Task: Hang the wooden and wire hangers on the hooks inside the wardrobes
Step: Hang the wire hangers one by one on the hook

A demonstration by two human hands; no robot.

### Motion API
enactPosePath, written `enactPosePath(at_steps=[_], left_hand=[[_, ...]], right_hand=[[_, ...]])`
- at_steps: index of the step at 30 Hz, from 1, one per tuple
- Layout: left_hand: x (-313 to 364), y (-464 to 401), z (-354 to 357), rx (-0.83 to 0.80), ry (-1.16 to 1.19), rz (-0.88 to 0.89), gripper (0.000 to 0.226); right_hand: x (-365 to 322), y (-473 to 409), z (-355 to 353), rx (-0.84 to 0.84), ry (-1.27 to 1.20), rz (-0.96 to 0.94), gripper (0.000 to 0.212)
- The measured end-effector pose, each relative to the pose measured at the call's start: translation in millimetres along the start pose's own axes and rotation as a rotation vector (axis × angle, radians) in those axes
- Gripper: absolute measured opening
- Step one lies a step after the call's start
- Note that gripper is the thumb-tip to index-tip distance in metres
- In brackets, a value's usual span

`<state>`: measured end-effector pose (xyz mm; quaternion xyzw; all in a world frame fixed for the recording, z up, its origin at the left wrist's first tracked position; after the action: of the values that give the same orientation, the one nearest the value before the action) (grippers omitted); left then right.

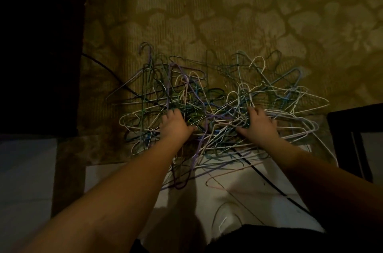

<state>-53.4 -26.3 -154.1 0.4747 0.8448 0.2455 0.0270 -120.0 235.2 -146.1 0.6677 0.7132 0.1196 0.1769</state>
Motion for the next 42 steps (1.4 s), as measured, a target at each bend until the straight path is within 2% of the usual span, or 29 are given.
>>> enactPosePath(at_steps=[3, 6, 9, 12, 14, 17, 22, 27, 31, 32, 35, 38, 40, 42], left_hand=[[8, 2, -3, 0.028, 0.064, -0.012, 0.068], [18, 11, 13, -0.107, 0.105, 0.027, 0.063], [21, 20, 33, -0.284, 0.219, -0.039, 0.057], [23, 21, 31, -0.236, 0.204, -0.085, 0.051], [29, 21, 26, -0.189, 0.245, -0.114, 0.055], [45, 27, 27, -0.276, 0.487, -0.154, 0.065], [55, 35, 27, -0.31, 0.826, -0.269, 0.054], [58, 38, 30, -0.375, 0.956, -0.357, 0.056], [60, 41, 33, -0.394, 1.032, -0.448, 0.092], [61, 42, 33, -0.403, 1.08, -0.477, 0.09], [64, 43, 27, -0.46, 1.227, -0.536, 0.053], [71, 50, 19, -0.631, 1.273, -0.51, 0.018], [76, 52, 10, -0.664, 1.327, -0.489, 0.019], [77, 50, 4, -0.628, 1.34, -0.476, 0.026]], right_hand=[[-5, -2, -6, 0.034, -0.102, 0.07, 0.093], [-5, -2, -7, -0.002, -0.191, 0.103, 0.088], [-10, 4, 0, -0.088, -0.334, 0.141, 0.073], [-24, 14, 3, -0.12, -0.457, 0.13, 0.056], [-33, 21, 0, -0.11, -0.522, 0.136, 0.05], [-38, 29, -6, -0.109, -0.623, 0.167, 0.037], [-34, 32, -13, -0.13, -0.794, 0.225, 0.036], [-34, 36, -7, -0.177, -0.93, 0.248, 0.03], [-31, 36, -6, -0.213, -1.092, 0.316, 0.015], [-33, 36, -9, -0.22, -1.107, 0.316, 0.016], [-40, 36, -25, -0.201, -0.943, 0.181, 0.035], [-46, 36, -43, -0.19, -0.813, 0.077, 0.04], [-46, 37, -52, -0.187, -0.808, 0.062, 0.042], [-47, 35, -58, -0.148, -0.775, 0.035, 0.043]])
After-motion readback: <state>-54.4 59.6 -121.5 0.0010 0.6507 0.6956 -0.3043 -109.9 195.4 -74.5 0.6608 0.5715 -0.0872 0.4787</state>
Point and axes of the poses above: each hand's wrist, its own y-axis away from the middle knuckle, its own z-axis out of the palm, x = y × z, the point moved 7 cm from there along -y, towards the middle knuckle, and after that the axes turned 14 degrees about x, right-handed, at the moved point
